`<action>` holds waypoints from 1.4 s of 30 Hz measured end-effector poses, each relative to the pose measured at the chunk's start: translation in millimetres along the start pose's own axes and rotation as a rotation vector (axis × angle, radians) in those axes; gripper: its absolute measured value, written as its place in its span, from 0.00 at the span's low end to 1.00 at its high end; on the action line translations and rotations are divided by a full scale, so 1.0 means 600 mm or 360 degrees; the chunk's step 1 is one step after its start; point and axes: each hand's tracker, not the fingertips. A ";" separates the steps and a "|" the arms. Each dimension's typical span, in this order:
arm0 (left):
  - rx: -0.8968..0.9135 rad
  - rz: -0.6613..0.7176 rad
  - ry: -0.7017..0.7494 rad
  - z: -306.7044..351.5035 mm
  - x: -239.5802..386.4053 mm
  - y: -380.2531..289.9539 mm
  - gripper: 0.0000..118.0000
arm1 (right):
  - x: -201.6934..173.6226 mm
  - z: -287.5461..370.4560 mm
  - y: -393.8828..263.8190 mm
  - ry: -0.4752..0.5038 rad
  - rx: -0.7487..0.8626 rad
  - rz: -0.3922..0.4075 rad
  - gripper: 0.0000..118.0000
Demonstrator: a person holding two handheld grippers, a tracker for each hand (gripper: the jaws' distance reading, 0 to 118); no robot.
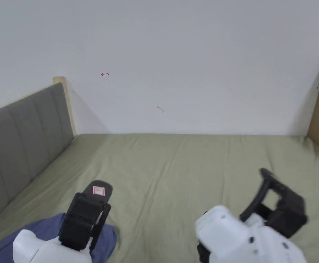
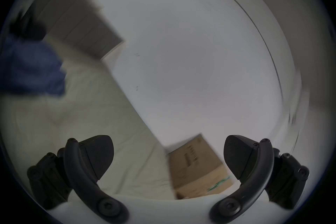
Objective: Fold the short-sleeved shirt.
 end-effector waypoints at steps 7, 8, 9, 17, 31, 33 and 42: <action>-0.0022 -0.0124 0.0078 -0.007 -0.003 0.022 0.98 | 0.013 -0.007 0.008 0.0279 -0.0051 -0.0543 1.00; -0.0007 -0.0327 0.0068 -0.009 0.020 0.025 0.98 | 0.036 -0.011 0.002 0.0244 -0.0061 -0.0750 1.00; -0.0004 -0.0591 0.0090 -0.010 0.047 0.025 0.98 | 0.055 -0.016 -0.001 0.0233 -0.0120 -0.0950 1.00; 0.0015 -0.1950 0.0146 -0.003 0.154 -0.059 0.98 | 0.082 0.002 -0.111 0.0085 -0.0336 -0.2294 1.00; 0.0004 -0.1945 0.0098 0.016 0.154 -0.039 0.25 | 0.093 0.021 -0.063 -0.0034 -0.0239 -0.1694 0.75; 0.0061 -0.2084 0.0184 0.013 0.156 -0.049 0.05 | 0.098 0.024 -0.058 -0.0024 -0.0235 -0.1744 0.09; -0.0115 -0.1956 0.0174 0.005 0.148 -0.041 0.00 | 0.092 0.005 -0.062 0.0049 -0.0348 -0.1721 0.00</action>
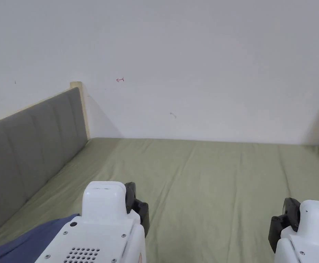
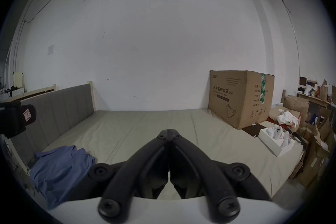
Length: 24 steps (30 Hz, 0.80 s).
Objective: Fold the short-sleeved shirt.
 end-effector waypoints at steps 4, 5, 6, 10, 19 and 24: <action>-0.0032 0.0018 0.0032 0.009 -0.022 0.002 0.00 | -0.014 -0.003 0.006 0.0120 -0.0005 -0.0005 0.00; -0.0026 0.0022 0.0057 0.014 -0.031 0.003 0.00 | -0.022 -0.005 0.009 0.0146 -0.0013 -0.0002 0.00; -0.0013 0.0028 0.0121 0.022 -0.041 0.004 0.00 | -0.031 -0.006 0.012 0.0204 -0.0019 -0.0003 0.00; -0.0018 0.0104 0.0292 0.056 -0.102 0.012 0.00 | -0.088 -0.022 0.016 0.0431 -0.0066 -0.0004 0.00; -0.0083 0.0213 0.0862 0.134 -0.241 -0.002 0.00 | -0.240 -0.023 -0.007 0.0987 -0.0230 0.0023 0.00; -0.0305 0.0225 0.0894 0.091 -0.269 -0.045 0.00 | -0.265 -0.035 -0.027 0.1020 -0.0314 0.0062 0.00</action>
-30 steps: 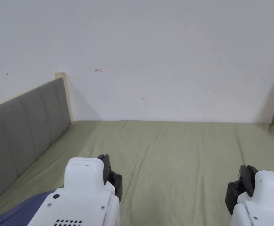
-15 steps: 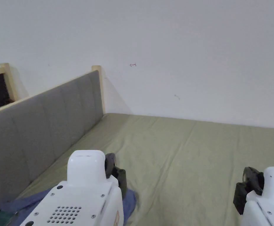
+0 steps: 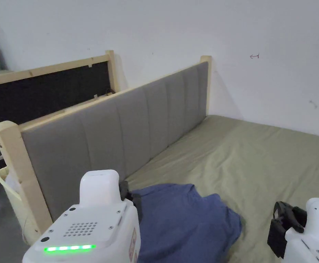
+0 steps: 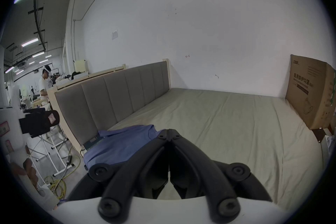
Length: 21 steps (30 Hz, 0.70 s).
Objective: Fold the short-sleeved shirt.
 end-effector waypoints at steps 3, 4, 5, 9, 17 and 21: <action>-0.0137 0.0043 -0.0097 -0.057 0.010 -0.027 0.00 | 0.014 -0.012 -0.009 -0.0030 -0.0057 -0.0009 0.00; -0.0207 0.0028 -0.0126 -0.082 0.016 -0.038 0.00 | 0.019 -0.016 -0.012 -0.0042 -0.0079 -0.0019 0.00; -0.0287 0.0012 -0.0164 -0.110 0.022 -0.050 0.00 | 0.026 -0.021 -0.014 -0.0061 -0.0109 -0.0028 0.00; -0.0696 0.0036 -0.0248 -0.252 0.051 -0.124 0.10 | 0.046 -0.040 -0.030 -0.0151 -0.0189 -0.0019 0.00; -0.1104 -0.0062 -0.0381 -0.385 0.112 -0.203 0.93 | 0.076 -0.076 -0.065 -0.0261 -0.0368 -0.0034 0.00; -0.1196 -0.0077 -0.0314 -0.449 0.124 -0.232 0.84 | 0.082 -0.086 -0.077 -0.0264 -0.0437 -0.0032 0.00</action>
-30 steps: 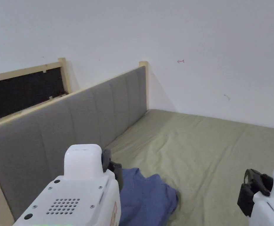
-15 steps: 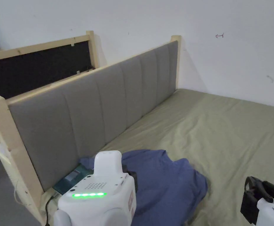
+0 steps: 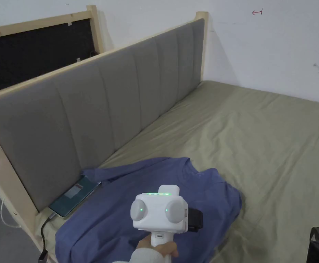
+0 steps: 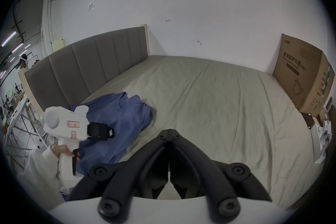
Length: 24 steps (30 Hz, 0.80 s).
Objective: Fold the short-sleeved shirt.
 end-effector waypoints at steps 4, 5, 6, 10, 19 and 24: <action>-0.0060 -0.0084 0.0086 -0.039 0.006 -0.014 0.62 | 0.004 -0.015 -0.011 0.0005 -0.0062 -0.0014 0.00; -0.0070 -0.0083 0.0103 -0.029 0.012 -0.012 0.50 | 0.004 -0.018 -0.013 0.0012 -0.0074 -0.0024 0.00; -0.0048 -0.0081 0.0112 -0.025 0.014 -0.012 0.44 | 0.006 -0.021 -0.016 0.0016 -0.0085 -0.0036 0.00; -0.0044 -0.0038 0.0131 -0.029 0.002 -0.007 0.05 | 0.012 -0.027 -0.021 0.0028 -0.0128 -0.0074 0.00; -0.0092 0.0472 -0.0140 0.016 -0.058 0.020 0.04 | 0.065 0.000 -0.016 -0.0064 -0.0091 -0.0177 0.00; -0.0015 0.0682 -0.0524 0.085 -0.019 0.079 0.05 | 0.116 0.025 -0.006 -0.0144 -0.0037 -0.0292 0.00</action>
